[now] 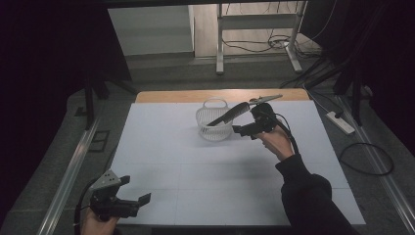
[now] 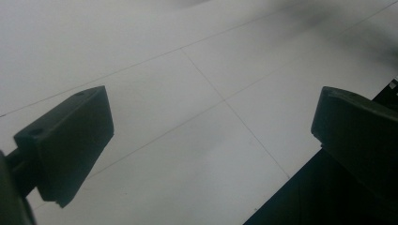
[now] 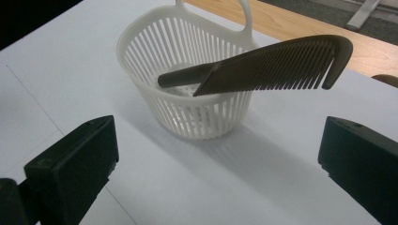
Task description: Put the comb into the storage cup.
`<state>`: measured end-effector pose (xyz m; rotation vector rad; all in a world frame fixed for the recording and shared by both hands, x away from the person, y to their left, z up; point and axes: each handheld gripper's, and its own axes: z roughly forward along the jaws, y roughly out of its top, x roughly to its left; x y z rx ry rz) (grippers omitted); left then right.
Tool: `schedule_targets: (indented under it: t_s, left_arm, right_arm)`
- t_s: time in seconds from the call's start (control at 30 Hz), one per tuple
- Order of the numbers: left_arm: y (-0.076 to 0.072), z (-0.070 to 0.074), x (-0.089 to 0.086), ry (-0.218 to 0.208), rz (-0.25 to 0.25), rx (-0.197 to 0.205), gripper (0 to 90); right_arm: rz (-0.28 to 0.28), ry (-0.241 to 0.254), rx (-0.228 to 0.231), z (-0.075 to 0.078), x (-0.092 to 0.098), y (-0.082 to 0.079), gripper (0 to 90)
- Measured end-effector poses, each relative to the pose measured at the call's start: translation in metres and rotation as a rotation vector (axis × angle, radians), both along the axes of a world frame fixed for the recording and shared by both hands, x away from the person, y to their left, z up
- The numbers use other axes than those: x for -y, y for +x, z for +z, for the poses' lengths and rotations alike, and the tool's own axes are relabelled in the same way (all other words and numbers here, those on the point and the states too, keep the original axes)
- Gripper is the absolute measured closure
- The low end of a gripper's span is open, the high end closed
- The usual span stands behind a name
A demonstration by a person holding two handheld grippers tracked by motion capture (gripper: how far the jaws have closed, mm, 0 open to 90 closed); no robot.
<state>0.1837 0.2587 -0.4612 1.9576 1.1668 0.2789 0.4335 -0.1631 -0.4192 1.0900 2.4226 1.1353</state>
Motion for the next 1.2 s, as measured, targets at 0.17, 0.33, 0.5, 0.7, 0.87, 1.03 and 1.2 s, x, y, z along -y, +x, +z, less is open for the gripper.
schedule_targets:
  t_s: [0.17,0.33,0.5,0.7,0.87,1.03,1.2]
  left_arm:
    - [0.000,0.000,0.000,0.000,-0.001,0.000,0.0]
    - [0.000,0.000,0.000,-0.002,-0.001,0.000,0.0]
    - [0.000,0.000,0.000,-0.003,0.001,0.000,0.0]
    - [0.000,0.000,0.000,-0.005,0.003,-0.001,0.0]
    - [0.000,0.000,0.000,-0.005,0.004,-0.002,0.0]
    - [0.000,0.000,-0.001,-0.007,0.005,-0.002,0.0]
    - [0.000,0.000,-0.001,-0.006,0.004,-0.002,0.0]
  right_arm:
    - [0.004,-0.012,0.004,-0.001,0.002,-0.004,0.0]
    - [0.004,-0.008,0.008,-0.002,0.004,-0.009,0.0]
    - [0.011,-0.013,0.018,-0.001,0.005,-0.014,0.0]
    - [0.023,-0.015,0.030,0.002,0.005,-0.021,0.0]
    - [0.033,-0.017,0.040,0.004,0.006,-0.027,0.0]
    - [0.036,0.003,0.035,0.006,0.009,-0.032,0.0]
    - [0.043,0.018,0.014,0.007,0.010,-0.038,0.0]
